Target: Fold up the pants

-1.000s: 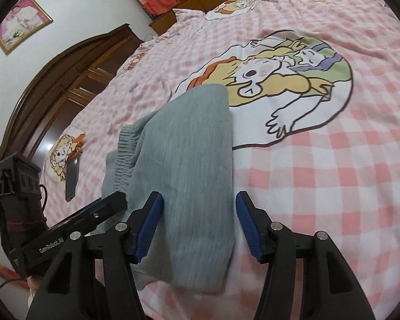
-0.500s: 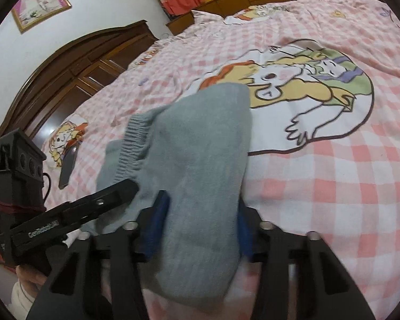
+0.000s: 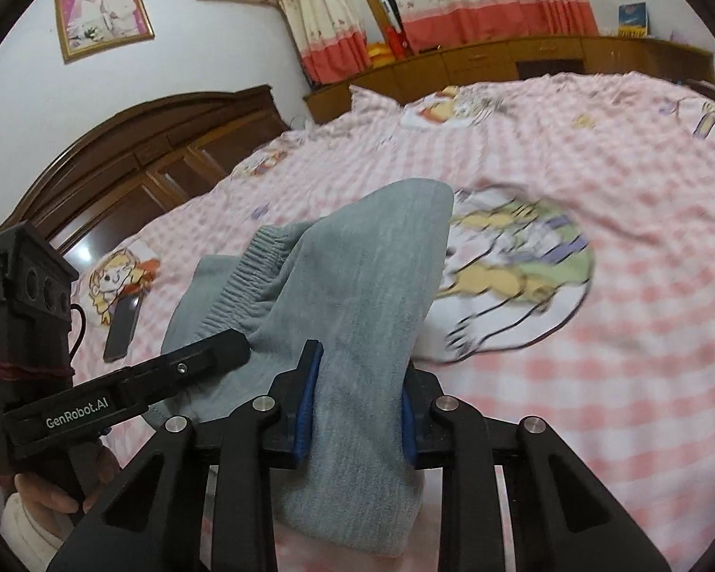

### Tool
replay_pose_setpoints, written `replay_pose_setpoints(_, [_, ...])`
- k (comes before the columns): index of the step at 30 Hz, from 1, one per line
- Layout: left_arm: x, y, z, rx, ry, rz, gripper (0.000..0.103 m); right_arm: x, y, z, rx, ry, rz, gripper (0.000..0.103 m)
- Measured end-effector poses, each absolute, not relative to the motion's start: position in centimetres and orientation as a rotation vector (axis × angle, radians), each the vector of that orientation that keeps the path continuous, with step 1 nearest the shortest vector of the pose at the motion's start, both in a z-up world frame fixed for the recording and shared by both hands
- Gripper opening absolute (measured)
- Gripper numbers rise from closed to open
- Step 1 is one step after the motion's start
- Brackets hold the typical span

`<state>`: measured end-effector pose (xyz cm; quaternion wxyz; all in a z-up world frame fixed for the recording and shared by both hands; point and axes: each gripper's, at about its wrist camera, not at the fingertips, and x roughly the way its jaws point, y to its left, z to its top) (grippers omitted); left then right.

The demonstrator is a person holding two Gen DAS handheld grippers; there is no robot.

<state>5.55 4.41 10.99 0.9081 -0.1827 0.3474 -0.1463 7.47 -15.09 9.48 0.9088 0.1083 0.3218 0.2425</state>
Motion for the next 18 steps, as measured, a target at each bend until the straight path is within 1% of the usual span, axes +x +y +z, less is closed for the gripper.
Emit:
replay_pose_setpoints(7, [9.1, -0.2, 10.3, -0.286, 0.736, -0.355, 0.038, 9.8, -17.7, 9.5, 0.149, 0.679, 0.399, 0.029])
replay_pose_setpoints(11, [11.0, -1.3, 7.9, -0.264, 0.79, -0.347, 0.039, 11.1, -18.2, 7.4, 0.158, 0.737, 0.366, 0.03])
replay_pose_setpoints(12, [11.3, -1.5, 7.1, -0.262, 0.813, -0.34, 0.04, 11.5, -18.4, 6.4, 0.173, 0.769, 0.358, 0.031])
replay_pose_setpoints(14, [11.8, -1.6, 5.8, -0.246, 0.836, -0.324, 0.045, 11.9, -18.5, 4.8, 0.191, 0.81, 0.335, 0.034])
replay_pose_setpoints(16, [11.9, -1.5, 5.3, -0.24, 0.834, -0.316, 0.054, 12.1, -18.7, 3.8, 0.214, 0.812, 0.323, 0.037])
replay_pose_setpoints(18, [12.2, -1.2, 5.0, -0.26, 0.845, -0.316, 0.057, 12.3, -19.2, 3.5, 0.246, 0.819, 0.328, 0.041])
